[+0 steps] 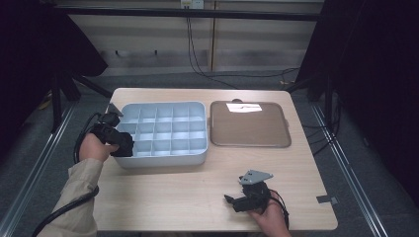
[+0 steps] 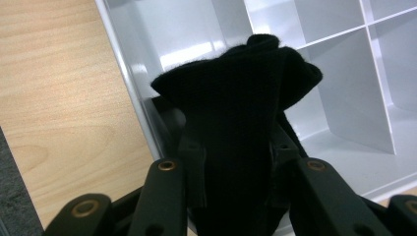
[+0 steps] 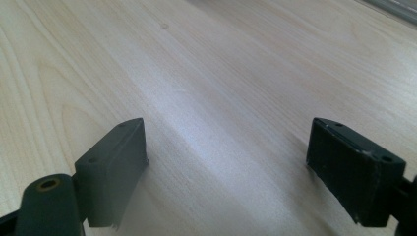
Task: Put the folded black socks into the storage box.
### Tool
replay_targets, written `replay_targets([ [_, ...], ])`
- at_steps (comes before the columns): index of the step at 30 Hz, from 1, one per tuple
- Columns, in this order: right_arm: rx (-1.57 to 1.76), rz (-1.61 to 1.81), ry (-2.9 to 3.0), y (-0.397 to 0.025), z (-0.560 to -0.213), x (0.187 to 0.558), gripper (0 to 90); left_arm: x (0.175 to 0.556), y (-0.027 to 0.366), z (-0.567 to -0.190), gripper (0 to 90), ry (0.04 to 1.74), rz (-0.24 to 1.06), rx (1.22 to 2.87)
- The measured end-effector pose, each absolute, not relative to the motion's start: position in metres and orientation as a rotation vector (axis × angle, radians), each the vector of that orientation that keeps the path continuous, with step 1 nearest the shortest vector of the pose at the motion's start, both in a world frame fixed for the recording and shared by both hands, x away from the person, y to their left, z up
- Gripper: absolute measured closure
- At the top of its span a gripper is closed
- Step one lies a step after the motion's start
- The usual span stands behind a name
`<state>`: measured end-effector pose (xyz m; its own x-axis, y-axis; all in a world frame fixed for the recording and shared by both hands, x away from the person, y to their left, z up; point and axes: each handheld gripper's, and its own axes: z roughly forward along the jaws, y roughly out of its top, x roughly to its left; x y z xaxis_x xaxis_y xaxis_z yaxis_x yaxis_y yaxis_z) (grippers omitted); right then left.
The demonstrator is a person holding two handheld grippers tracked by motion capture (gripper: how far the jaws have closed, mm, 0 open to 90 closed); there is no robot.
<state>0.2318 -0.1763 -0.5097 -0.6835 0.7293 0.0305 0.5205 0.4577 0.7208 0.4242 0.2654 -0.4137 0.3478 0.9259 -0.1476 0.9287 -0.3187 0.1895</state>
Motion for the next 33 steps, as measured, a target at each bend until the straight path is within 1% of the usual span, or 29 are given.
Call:
replay_targets([
  [10,1.071,1.053,2.427,-0.176,-0.510,0.232,15.0,0.424,0.265,-0.424,67.6,1.680,-0.037,2.368],
  [14,1.067,1.051,2.429,-0.176,-0.510,0.232,15.0,0.423,0.260,-0.428,67.2,1.682,0.006,2.400],
  [20,1.067,1.051,2.430,-0.176,-0.510,0.232,15.0,0.423,0.259,-0.426,64.3,1.670,0.019,2.417],
  [25,1.068,1.051,2.431,-0.176,-0.510,0.232,15.0,0.423,0.259,-0.422,61.4,1.661,0.022,2.418],
  [30,1.070,1.055,2.428,-0.176,-0.510,0.232,15.0,0.423,0.259,-0.414,53.9,1.666,0.037,2.392],
  [33,1.070,1.055,2.428,-0.176,-0.510,0.232,15.0,0.424,0.261,-0.408,52.4,1.664,0.044,2.386],
])
